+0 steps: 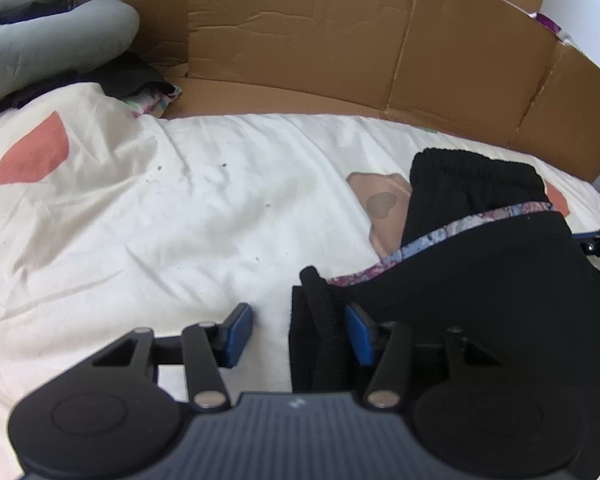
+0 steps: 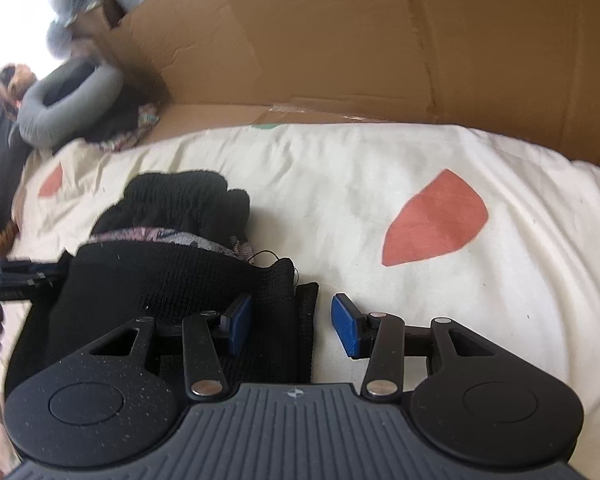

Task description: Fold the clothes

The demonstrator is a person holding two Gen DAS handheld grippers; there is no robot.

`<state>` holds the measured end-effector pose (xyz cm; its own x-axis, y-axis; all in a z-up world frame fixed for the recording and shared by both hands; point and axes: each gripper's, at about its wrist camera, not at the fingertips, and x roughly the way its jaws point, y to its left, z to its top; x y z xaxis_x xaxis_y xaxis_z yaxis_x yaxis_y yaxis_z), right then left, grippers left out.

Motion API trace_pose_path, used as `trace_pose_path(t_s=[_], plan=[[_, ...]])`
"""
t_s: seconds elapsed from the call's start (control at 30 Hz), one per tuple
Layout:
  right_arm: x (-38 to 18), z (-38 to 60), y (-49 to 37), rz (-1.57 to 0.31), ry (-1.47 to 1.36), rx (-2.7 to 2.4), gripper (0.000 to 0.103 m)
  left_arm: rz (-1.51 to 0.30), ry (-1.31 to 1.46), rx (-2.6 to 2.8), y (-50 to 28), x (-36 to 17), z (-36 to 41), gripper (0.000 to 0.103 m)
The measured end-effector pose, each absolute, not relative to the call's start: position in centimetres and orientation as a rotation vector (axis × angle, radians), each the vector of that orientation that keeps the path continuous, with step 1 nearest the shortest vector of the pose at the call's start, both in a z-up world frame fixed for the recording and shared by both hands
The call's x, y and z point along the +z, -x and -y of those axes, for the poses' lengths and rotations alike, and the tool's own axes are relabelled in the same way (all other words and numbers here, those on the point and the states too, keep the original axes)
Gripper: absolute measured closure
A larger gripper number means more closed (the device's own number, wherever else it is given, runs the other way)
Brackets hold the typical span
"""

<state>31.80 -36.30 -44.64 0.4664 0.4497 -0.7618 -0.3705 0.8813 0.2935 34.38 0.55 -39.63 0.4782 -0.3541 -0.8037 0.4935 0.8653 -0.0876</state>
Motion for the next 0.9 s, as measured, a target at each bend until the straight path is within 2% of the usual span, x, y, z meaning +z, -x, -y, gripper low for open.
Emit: trace_pose_path(t_s=[0.17,0.3,0.33,0.4,0.43,0.47,0.6,0.9], plan=[[-44.7,35.4,-31.6,-0.95,-0.016,0.515,0.052,-0.947,-0.172,-0.527,-34.0,-39.7,0.0,0.058],[-44.6,35.2,-31.3,-0.938,0.0,0.509,0.059,-0.968,-0.158,-0.522,-34.1,-39.7,0.2,0.062],[-44.5,35.1,-31.2,-0.934,0.006,0.511,0.063,-0.973,-0.152,-0.519,-34.2,-39.7,0.3,0.062],[-44.4,35.0,-31.2,-0.938,0.019,0.513,0.078,-0.981,-0.14,-0.515,-34.3,-39.7,0.2,0.063],[-44.3,35.0,-31.3,-0.941,0.026,0.511,0.091,-0.984,-0.136,-0.514,-34.3,-39.7,0.2,0.064],[-44.2,35.0,-31.3,-0.945,0.033,0.508,0.093,-0.984,-0.135,-0.516,-34.3,-39.6,0.3,0.068],[-43.1,35.7,-31.0,-0.929,0.012,0.482,0.095,-0.983,-0.131,-0.508,-34.0,-39.5,0.5,0.076],[-40.1,37.5,-29.7,-0.856,-0.002,0.432,0.096,-0.99,-0.091,-0.467,-33.9,-39.3,0.2,0.075]])
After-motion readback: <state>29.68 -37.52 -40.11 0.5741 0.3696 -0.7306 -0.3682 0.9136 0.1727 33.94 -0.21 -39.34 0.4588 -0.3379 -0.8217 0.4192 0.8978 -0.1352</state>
